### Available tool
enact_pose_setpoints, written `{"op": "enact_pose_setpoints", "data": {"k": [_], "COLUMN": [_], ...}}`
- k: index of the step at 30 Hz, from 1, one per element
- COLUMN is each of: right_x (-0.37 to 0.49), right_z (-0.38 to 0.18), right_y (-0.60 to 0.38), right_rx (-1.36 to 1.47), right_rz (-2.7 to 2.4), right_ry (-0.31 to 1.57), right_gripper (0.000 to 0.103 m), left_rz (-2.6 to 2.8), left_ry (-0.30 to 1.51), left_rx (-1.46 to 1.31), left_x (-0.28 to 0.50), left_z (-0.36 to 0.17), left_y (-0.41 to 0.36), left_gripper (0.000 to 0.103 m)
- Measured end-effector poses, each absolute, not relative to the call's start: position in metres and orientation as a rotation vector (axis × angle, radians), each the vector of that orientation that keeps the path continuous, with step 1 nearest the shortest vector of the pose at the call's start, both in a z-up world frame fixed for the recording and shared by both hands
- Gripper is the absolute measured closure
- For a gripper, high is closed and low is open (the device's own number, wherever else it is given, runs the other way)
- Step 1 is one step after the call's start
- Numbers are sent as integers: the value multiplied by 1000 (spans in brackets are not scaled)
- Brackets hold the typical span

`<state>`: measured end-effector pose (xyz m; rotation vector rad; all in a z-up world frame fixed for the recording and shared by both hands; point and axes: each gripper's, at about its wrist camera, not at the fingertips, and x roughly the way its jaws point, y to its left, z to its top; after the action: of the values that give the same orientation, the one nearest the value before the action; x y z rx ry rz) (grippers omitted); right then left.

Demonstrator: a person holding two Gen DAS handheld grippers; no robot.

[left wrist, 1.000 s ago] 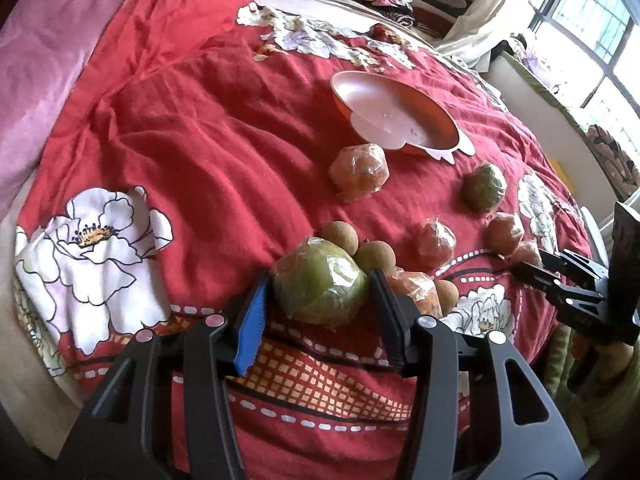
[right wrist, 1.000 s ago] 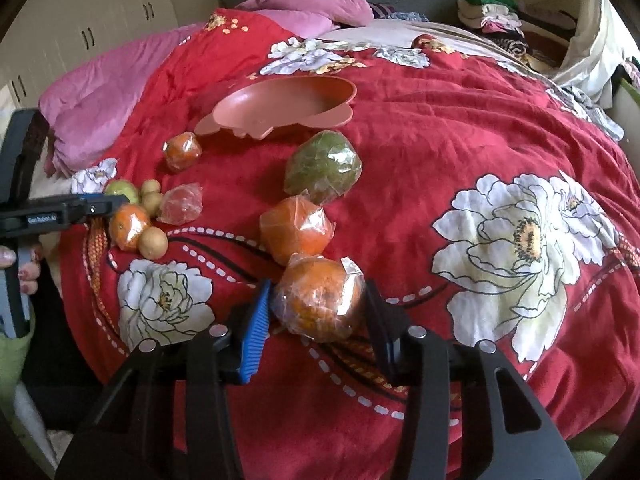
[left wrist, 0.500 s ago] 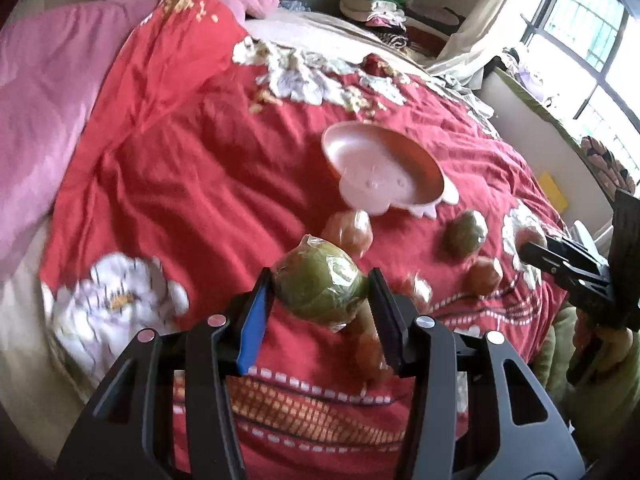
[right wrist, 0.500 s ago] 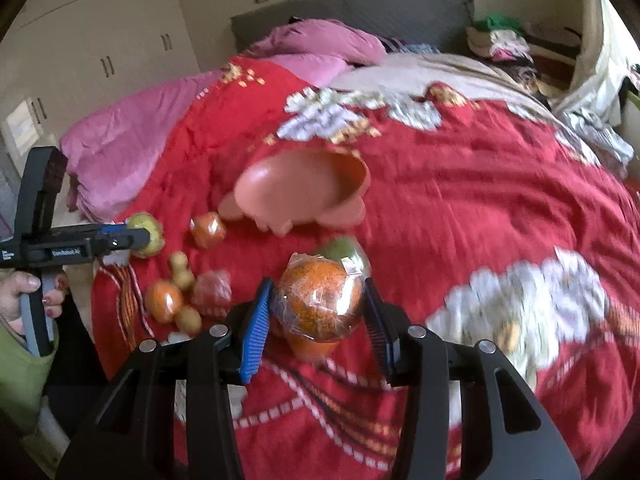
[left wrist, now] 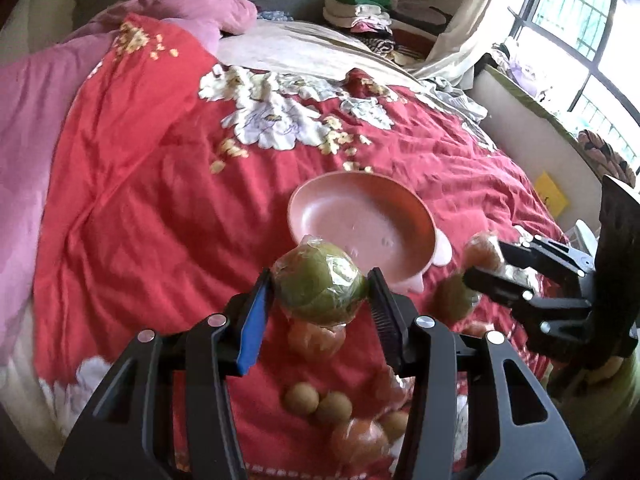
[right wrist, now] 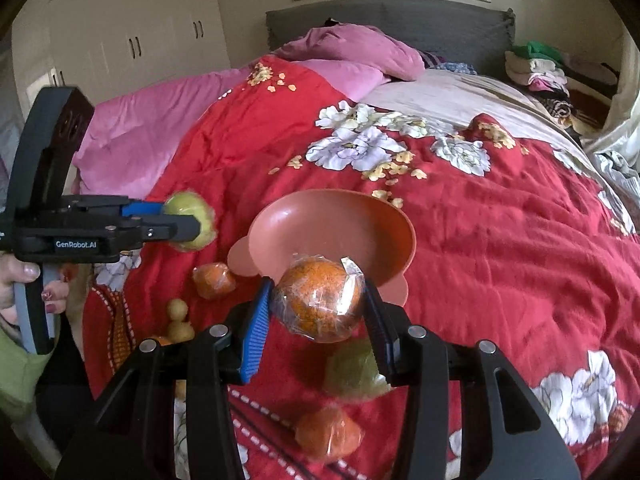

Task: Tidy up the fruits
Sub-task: 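Lift both held fruits and carry them over the pink bowl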

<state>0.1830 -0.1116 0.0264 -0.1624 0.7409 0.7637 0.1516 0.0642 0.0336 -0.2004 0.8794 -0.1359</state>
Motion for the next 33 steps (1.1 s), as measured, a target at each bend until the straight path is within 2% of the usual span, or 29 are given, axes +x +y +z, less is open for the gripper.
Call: {"op": "enact_pose_setpoints", "data": {"k": [33], "right_x": [229], "right_z": [2], "right_y": [-68], "right_rx": [-251], "right_rz": [826], "right_ry": [811], "right_gripper": [60], "left_rz": [-198], "left_ry": [989], "left_rx": [-145], "left_x": [248], "left_z": [6], "left_y": [39], "left_gripper": [64]}}
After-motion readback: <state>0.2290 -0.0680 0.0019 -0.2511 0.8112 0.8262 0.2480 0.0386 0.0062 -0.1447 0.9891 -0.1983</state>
